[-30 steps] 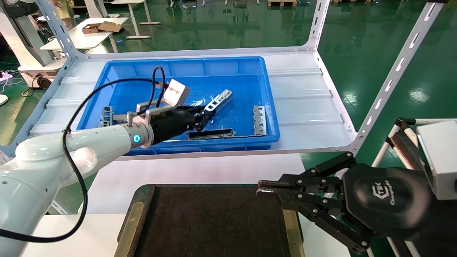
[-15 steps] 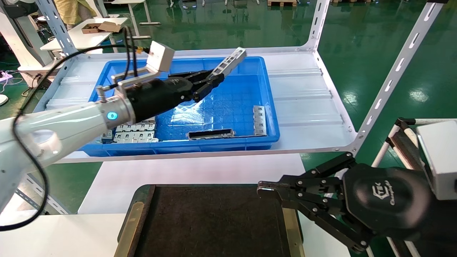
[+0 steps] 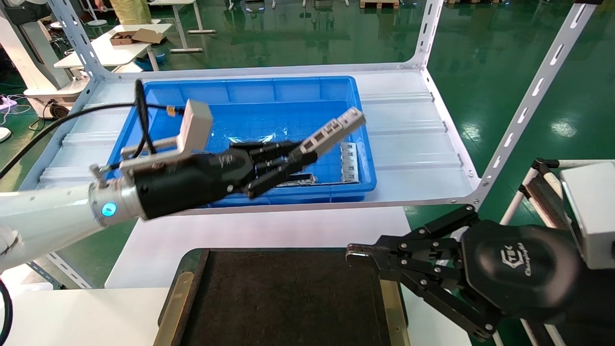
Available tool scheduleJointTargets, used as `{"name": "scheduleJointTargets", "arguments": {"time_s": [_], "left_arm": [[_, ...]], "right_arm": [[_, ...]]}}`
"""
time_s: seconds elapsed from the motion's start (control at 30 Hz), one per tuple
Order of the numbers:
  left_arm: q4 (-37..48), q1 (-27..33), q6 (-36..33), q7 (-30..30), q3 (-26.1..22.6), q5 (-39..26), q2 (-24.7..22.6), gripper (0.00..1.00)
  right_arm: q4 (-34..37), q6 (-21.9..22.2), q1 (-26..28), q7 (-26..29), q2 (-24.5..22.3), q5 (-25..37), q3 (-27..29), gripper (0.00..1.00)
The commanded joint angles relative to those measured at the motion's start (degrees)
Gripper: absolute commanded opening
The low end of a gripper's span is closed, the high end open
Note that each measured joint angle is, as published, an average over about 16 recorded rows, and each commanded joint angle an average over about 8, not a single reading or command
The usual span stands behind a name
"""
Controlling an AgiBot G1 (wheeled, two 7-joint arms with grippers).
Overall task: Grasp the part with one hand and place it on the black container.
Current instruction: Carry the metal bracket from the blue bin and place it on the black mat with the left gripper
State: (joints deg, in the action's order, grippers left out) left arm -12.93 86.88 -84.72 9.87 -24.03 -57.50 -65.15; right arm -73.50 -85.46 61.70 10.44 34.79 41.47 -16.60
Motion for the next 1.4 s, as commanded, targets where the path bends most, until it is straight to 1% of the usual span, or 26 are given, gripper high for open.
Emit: {"name": "scheduleJointTargets", "arguments": {"time_s": [0.03,0.2,0.37,0.53,0.67,0.87,1.03,1.23,1.4], "left_arm": [[-1.04,-1.47,-2.59,-0.11,0.29,0.59,0.81,0.00],[-8.91,-7.77,-5.31,-2.55,0.68,2.81,2.86,0.00],[-20.06,-17.00,-5.43,-6.39,0.43,5.85,5.35,0.00],[-29.81,-27.09,-2.67,-9.58,0.27,7.87,7.91,0.00],[-35.93,-34.82,2.02,-11.19,0.76,8.45,9.79,0.00],[-43.60,-46.49,12.23,-13.12,1.94,8.50,12.06,0.00],[-48.29,-54.77,23.99,-15.04,3.32,8.31,11.86,0.00],[-52.86,-61.01,42.84,-18.54,4.17,6.57,7.82,0.00],[-56.34,-62.22,57.36,-23.08,1.78,3.13,3.61,0.00]], "right_arm": [[0.00,0.00,0.00,0.00,0.00,0.00,-0.01,0.00],[0.00,0.01,0.01,-0.01,-0.01,-0.02,-0.03,0.00],[0.00,0.02,0.01,-0.02,-0.02,-0.03,-0.04,0.00],[0.00,0.03,0.01,-0.03,-0.03,-0.04,-0.06,0.00],[0.00,0.03,0.02,-0.04,-0.03,-0.05,-0.08,0.00],[0.00,0.04,0.02,-0.05,-0.04,-0.07,-0.10,0.00],[0.00,0.05,0.02,-0.06,-0.05,-0.08,-0.11,0.00],[0.00,0.06,0.03,-0.07,-0.06,-0.09,-0.13,0.00],[0.00,0.07,0.03,-0.08,-0.06,-0.10,-0.15,0.00]]}}
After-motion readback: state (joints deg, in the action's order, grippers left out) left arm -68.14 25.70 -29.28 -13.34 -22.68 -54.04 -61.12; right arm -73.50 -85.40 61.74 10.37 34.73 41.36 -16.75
